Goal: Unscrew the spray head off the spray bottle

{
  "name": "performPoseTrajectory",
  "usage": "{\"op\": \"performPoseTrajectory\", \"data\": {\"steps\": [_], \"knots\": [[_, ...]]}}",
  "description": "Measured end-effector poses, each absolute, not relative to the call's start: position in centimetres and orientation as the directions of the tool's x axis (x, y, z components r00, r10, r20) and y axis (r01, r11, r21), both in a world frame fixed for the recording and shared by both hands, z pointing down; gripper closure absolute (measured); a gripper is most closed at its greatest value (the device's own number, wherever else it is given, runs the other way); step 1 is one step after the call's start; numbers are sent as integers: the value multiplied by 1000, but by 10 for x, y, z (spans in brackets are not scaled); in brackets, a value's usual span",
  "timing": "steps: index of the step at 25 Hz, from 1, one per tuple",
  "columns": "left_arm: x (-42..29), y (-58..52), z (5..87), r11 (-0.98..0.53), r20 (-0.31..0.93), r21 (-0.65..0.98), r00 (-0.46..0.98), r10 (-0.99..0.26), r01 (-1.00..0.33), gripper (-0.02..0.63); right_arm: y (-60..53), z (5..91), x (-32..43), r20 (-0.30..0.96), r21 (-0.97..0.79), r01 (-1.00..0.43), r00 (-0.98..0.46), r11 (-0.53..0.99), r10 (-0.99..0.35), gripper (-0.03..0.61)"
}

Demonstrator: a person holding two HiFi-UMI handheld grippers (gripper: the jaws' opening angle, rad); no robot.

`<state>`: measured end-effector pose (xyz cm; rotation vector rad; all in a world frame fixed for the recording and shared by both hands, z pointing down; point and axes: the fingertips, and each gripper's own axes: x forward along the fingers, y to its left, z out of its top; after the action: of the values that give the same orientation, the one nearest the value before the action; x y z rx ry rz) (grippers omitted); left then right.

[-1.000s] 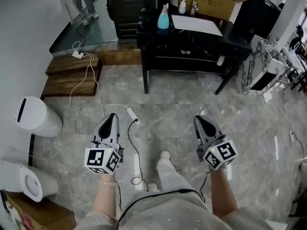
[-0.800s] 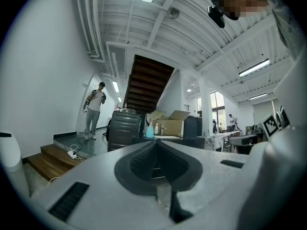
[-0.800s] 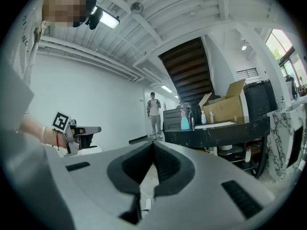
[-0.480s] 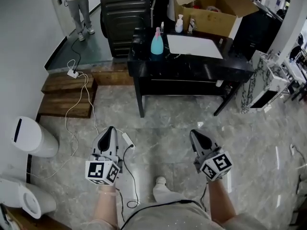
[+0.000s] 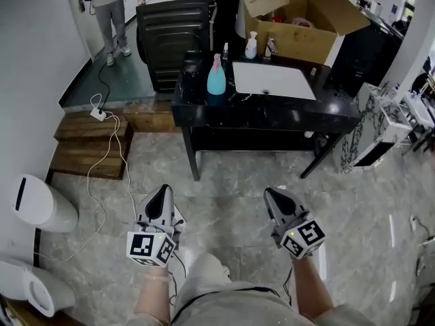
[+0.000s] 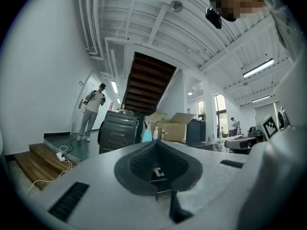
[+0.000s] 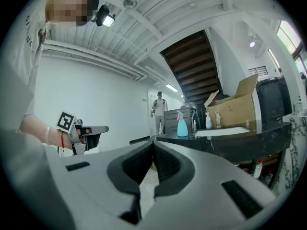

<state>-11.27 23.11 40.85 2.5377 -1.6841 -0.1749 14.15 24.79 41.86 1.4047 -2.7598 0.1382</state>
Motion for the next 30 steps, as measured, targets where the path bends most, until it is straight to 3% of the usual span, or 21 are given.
{"op": "performPoseTrajectory", "data": {"steps": [16,30], "knots": [[-114,91,422,-394,-20,145,395,-918,-908,609,117,431,128,97,-77,-803,-596,592,-797,572],[-94,-54,408,-505,-38,135,504,-863,-853,609,-15,420,116,98,-74,-822,-569,565,-816,572]]}}
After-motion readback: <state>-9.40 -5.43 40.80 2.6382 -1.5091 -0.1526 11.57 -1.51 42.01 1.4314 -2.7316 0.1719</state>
